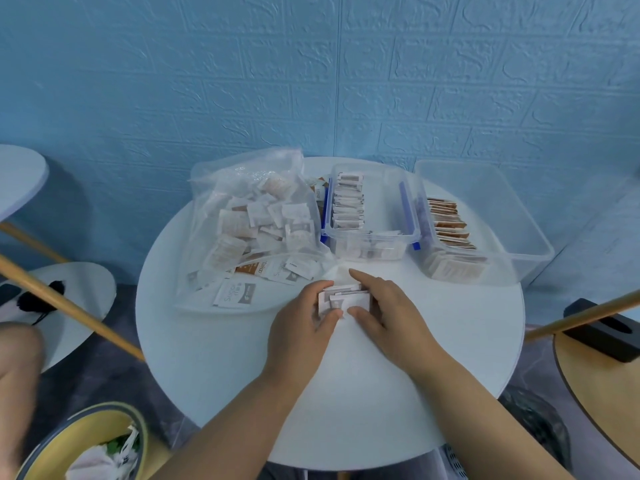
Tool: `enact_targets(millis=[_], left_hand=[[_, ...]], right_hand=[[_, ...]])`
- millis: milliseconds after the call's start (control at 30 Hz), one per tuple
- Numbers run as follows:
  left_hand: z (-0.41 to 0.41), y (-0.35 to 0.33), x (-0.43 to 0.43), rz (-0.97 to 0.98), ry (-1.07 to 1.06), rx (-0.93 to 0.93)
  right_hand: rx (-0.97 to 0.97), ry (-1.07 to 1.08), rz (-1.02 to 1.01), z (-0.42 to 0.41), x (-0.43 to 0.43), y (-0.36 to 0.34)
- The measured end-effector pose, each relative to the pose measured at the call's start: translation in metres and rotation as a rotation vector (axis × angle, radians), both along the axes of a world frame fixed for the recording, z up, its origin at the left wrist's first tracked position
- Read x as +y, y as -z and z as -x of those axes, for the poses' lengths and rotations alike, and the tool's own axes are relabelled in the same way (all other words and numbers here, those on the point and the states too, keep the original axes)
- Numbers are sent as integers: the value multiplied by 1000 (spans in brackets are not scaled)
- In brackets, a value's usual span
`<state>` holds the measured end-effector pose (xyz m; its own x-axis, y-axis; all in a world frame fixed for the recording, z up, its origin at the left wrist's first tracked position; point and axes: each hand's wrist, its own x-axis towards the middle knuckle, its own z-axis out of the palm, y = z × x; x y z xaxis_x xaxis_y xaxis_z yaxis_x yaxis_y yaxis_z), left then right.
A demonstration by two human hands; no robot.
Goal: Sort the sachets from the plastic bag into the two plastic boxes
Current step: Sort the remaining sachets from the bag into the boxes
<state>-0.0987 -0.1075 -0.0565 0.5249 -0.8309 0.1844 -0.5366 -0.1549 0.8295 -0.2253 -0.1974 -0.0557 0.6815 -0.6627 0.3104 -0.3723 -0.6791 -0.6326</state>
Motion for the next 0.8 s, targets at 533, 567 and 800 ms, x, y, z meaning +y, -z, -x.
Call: enact_targets(millis=[533,567,800], left_hand=[[4,8,-8,-63,118,-452],[3,9,-8,-52,102,-458],[3,9,-9,-27,61,-420]], right_hand=[[11,-67,-186,-3,12,3],[1,-62,-204,-3,11,3],[-39,-24,-140,-3,8,5]])
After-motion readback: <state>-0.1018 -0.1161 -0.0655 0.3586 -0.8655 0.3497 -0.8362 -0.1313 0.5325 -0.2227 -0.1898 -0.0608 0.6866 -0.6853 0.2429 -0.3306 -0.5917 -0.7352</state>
